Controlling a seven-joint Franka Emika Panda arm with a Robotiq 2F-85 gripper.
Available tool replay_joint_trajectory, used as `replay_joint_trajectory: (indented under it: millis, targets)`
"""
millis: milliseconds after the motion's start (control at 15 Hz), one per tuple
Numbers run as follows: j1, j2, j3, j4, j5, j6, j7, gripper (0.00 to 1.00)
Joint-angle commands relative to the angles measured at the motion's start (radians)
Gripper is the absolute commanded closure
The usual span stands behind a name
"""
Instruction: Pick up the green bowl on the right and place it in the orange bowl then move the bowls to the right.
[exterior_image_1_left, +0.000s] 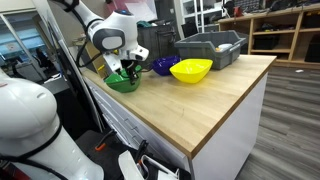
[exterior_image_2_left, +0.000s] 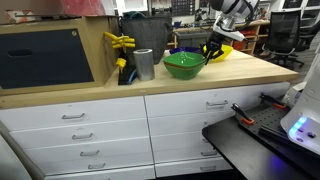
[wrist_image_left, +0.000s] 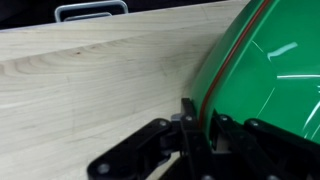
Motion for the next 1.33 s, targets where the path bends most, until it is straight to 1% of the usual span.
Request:
replay_joint_trajectory:
  millis: [0,267,333,533,800,1000,1067,1267]
  targets:
    - [-0.001,0.014,0.006,0.044,0.02,0.015,-0.039,0.61]
    - [-0.042,-0.048,-0.015,0.092,-0.103,-0.045,-0.046,0.32]
    - [-0.055,-0.072,-0.023,0.112,-0.146,-0.068,-0.036,0.23]
    - [-0.095,-0.121,-0.045,0.187,-0.259,-0.151,0.028,0.01]
    - [-0.15,-0.136,-0.069,0.287,-0.366,-0.237,0.091,0.0]
    - [-0.186,-0.109,-0.089,0.342,-0.429,-0.288,0.104,0.0]
    - [-0.196,-0.094,-0.097,0.356,-0.448,-0.298,0.098,0.0]
    - [-0.231,-0.043,-0.113,0.378,-0.519,-0.28,0.1,0.0]
